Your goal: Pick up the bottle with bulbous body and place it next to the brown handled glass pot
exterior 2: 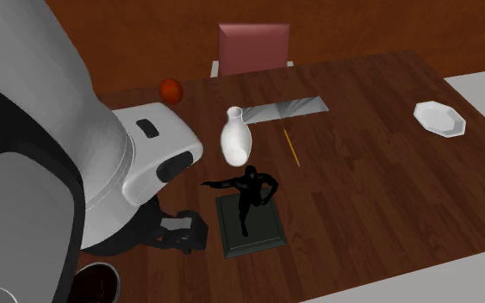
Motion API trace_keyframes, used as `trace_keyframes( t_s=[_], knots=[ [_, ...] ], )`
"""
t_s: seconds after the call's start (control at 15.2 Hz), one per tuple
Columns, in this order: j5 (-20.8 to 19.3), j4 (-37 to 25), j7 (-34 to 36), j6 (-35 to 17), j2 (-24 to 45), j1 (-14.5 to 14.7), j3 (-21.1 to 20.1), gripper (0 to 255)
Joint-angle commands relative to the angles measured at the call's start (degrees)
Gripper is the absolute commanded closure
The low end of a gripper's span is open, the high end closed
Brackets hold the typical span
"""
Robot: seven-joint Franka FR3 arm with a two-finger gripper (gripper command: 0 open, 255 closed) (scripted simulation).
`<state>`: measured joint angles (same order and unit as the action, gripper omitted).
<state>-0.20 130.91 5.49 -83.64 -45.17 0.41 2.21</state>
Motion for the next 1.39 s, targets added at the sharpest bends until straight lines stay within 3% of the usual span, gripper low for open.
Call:
trace_keyframes(
  t_s=[0.0,0.66,1.32],
  knots=[
    [0.0,0.0,0.0,0.0,0.0,0.0,0.0,0],
    [-1.7,-4.8,-4.0,-14.9,18.1,-0.4,3.5,0],
    [-0.5,-17.2,-8.3,-24.5,38.5,-0.8,6.3,0]
  ],
)
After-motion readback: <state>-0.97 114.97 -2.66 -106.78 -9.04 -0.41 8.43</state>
